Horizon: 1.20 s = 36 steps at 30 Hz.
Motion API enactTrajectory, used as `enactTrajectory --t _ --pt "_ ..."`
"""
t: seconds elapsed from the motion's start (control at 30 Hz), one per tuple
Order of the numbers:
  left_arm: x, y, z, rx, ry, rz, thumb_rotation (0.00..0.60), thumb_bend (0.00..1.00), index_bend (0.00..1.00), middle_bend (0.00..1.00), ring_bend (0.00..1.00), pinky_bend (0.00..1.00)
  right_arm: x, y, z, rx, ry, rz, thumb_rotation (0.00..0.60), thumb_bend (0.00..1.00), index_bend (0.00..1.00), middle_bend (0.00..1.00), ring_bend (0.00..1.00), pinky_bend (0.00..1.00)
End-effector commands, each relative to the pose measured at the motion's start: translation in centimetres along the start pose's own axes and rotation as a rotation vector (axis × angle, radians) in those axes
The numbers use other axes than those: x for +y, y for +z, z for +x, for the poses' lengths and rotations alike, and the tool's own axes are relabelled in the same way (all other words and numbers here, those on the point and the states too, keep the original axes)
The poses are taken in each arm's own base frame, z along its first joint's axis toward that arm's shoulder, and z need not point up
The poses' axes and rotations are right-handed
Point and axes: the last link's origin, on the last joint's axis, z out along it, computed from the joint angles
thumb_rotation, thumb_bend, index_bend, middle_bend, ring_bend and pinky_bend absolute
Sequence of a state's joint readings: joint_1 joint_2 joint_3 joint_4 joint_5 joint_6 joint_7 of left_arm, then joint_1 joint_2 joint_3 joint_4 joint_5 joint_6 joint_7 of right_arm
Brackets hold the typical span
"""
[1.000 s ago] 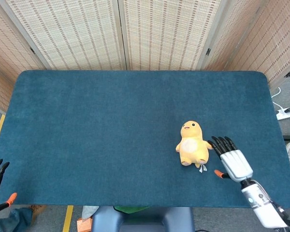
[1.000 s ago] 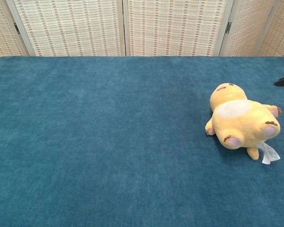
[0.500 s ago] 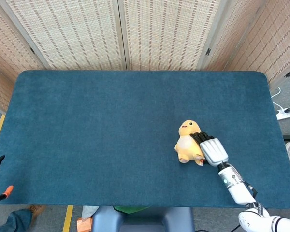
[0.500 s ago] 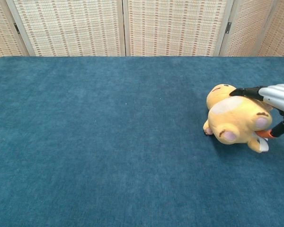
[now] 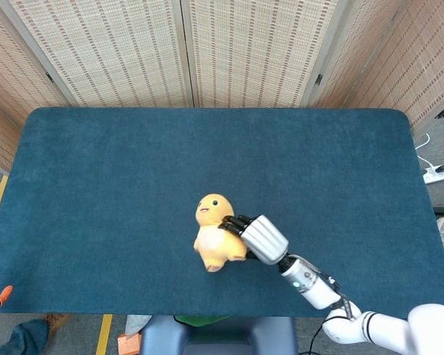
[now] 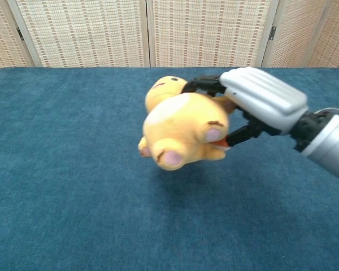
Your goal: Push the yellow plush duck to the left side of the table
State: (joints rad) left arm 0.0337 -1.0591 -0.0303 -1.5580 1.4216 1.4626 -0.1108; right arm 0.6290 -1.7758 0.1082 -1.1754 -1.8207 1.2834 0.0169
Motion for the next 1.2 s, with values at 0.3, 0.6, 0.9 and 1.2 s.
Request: enactTrajectory --t 0.3,0.6,0.9,1.2 --pt "-0.8 -0.5 0.4 -0.005 -0.017 0.001 0.6 0.26 0.0 0.0 0.0 0.16 -4.2 3.5 -6.3 -0.238 -0.075 0.019 0.6 0.13 0.0 0.01 0.03 0.17" --pt "-0.2 -1.1 0.1 -0.021 -0.002 -0.053 0.6 0.26 0.0 0.0 0.0 0.17 -4.0 -1.6 -0.2 -0.273 0.095 -0.01 0.6 0.0 0.0 0.0 0.0 0.0" --pt "5.6 -1.3 -0.9 -0.069 -0.005 -0.339 0.6 0.26 0.0 0.0 0.0 0.21 0.6 -14.3 9.0 -0.191 0.099 -0.171 0.6 0.0 0.0 0.0 0.0 0.0" --pt "17.5 -0.2 -3.9 -0.105 0.054 -0.656 0.6 0.25 0.0 0.0 0.0 0.21 5.5 -28.3 13.6 -0.107 0.04 -0.496 0.6 0.0 0.0 0.0 0.0 0.0"
